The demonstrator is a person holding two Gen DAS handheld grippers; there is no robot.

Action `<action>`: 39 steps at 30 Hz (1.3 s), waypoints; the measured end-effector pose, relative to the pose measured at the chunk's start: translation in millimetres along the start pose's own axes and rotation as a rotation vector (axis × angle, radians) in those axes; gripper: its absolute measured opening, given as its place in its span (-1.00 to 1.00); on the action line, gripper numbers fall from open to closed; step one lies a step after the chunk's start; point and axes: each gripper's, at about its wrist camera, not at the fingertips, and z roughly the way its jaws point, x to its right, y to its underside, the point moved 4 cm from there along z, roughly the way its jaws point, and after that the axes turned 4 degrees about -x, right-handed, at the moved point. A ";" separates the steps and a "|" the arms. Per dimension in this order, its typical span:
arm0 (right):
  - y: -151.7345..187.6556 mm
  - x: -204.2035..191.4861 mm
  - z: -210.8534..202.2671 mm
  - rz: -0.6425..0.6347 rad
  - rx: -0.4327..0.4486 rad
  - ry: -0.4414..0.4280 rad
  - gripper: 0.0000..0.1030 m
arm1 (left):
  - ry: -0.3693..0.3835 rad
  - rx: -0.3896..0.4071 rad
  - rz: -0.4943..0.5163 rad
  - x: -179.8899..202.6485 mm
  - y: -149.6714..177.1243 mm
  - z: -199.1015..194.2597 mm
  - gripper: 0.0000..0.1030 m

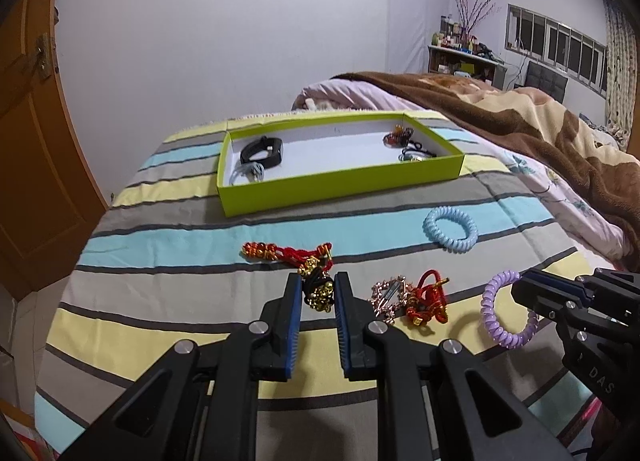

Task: Organize jewelry
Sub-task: 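Carry the gold charm into the green box with the left tool while the right carries the lavender coil tie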

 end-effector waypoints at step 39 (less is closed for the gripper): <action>-139.9 34.8 60.4 -0.029 0.094 0.022 -0.82 | 0.019 0.121 -0.012 -33.9 -106.9 44.5 -0.67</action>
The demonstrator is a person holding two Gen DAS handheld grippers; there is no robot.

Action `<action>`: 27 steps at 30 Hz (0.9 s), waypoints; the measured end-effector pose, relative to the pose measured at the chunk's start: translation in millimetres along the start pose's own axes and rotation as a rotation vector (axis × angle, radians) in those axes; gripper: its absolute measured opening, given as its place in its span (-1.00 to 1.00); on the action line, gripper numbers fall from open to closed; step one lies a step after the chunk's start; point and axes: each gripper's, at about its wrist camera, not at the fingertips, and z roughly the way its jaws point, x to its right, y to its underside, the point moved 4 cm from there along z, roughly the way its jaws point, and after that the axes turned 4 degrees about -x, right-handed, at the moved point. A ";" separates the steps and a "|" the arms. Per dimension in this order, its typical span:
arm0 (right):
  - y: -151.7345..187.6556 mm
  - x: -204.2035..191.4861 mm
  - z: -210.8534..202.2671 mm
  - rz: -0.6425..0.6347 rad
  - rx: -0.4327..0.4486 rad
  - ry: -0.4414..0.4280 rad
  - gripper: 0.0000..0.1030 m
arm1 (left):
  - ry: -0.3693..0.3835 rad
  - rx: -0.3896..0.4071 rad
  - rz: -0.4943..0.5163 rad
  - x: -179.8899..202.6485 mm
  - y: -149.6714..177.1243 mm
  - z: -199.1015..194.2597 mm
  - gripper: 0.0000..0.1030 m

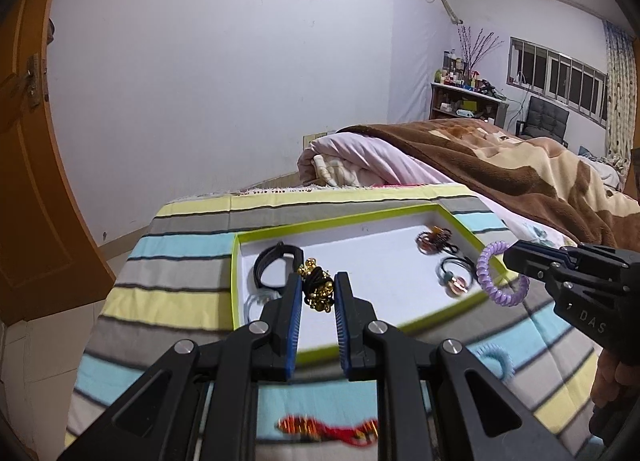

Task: Organize jewelry
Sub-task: 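Carry the gold charm into the green box with the left tool while the right carries the lavender coil tie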

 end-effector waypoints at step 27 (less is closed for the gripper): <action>-9.2 39.4 103.2 0.056 -0.172 0.011 -0.82 | -0.006 -0.246 0.025 7.6 4.6 111.9 -0.67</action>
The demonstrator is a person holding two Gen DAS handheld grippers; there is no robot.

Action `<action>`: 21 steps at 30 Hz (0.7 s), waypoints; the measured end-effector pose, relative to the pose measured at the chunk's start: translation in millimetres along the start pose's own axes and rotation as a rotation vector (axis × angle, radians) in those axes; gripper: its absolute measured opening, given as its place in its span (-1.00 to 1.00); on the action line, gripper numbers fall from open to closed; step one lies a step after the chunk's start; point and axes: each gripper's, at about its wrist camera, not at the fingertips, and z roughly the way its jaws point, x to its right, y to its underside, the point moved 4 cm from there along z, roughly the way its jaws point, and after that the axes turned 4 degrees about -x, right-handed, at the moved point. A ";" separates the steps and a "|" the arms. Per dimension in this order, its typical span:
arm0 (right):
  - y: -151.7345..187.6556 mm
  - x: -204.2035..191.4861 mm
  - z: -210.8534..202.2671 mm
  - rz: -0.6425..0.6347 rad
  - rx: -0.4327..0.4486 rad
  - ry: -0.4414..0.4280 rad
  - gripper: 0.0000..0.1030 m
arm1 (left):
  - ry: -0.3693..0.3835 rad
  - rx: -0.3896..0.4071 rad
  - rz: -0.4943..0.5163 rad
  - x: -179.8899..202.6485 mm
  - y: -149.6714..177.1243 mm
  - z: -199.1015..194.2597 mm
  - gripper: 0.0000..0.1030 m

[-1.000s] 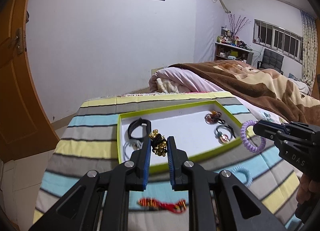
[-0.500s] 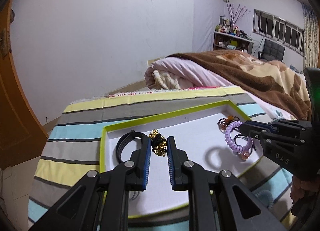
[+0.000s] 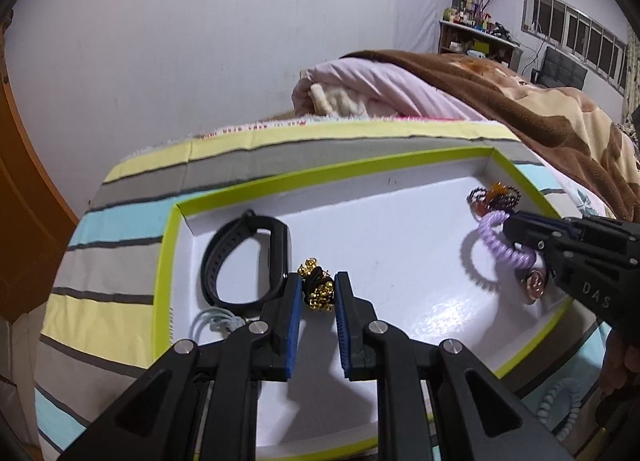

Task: Organize jewelry
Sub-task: 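Carry the gold charm into the green box with the left tool while the right carries the lavender coil tie, then open both tools to release the items and withdraw from the box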

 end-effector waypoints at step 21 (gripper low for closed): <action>19.2 -13.3 -38.4 -0.026 0.049 -0.004 -0.59 | 0.050 0.069 -0.038 -9.8 10.6 -37.4 -0.57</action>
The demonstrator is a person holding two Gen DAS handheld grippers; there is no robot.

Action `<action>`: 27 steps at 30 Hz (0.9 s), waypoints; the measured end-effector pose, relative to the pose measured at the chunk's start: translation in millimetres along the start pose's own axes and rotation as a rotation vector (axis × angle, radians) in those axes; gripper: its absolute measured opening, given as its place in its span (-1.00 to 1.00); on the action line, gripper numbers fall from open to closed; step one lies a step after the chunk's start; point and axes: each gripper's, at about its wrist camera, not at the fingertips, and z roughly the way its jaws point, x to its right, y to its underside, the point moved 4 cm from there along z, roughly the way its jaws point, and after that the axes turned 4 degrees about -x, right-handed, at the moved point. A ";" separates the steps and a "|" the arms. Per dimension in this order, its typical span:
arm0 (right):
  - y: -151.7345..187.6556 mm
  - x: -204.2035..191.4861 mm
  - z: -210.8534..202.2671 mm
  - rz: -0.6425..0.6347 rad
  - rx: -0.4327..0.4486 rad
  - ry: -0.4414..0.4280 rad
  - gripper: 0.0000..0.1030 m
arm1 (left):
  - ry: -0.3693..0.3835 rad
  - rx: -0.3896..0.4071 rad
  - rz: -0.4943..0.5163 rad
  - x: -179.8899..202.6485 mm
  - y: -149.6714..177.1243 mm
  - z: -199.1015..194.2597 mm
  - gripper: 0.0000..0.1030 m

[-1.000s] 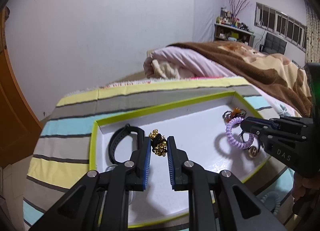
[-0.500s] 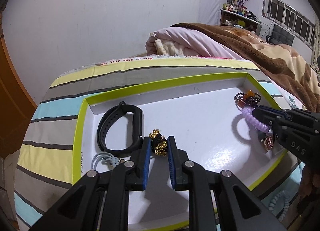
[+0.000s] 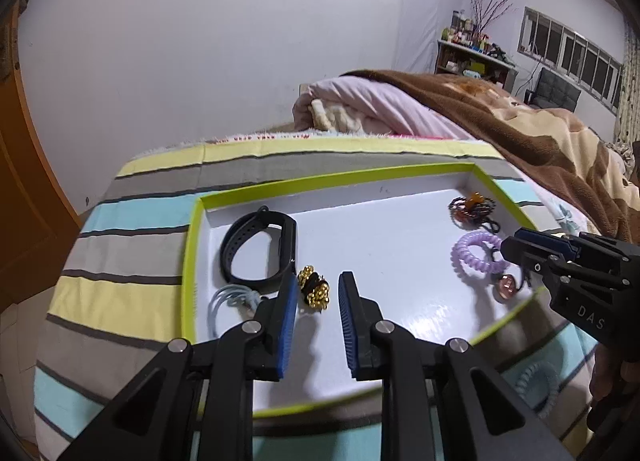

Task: Organize jewelry
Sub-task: 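Open both tools to release the items and withdraw from the box, then move the right tool to the red knot charm while the left approaches the rhinestone pendant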

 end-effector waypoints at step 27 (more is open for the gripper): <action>101.1 -45.2 -146.4 -0.021 0.143 -0.060 -0.59 | 0.034 0.168 -0.008 6.1 96.2 -147.1 -0.57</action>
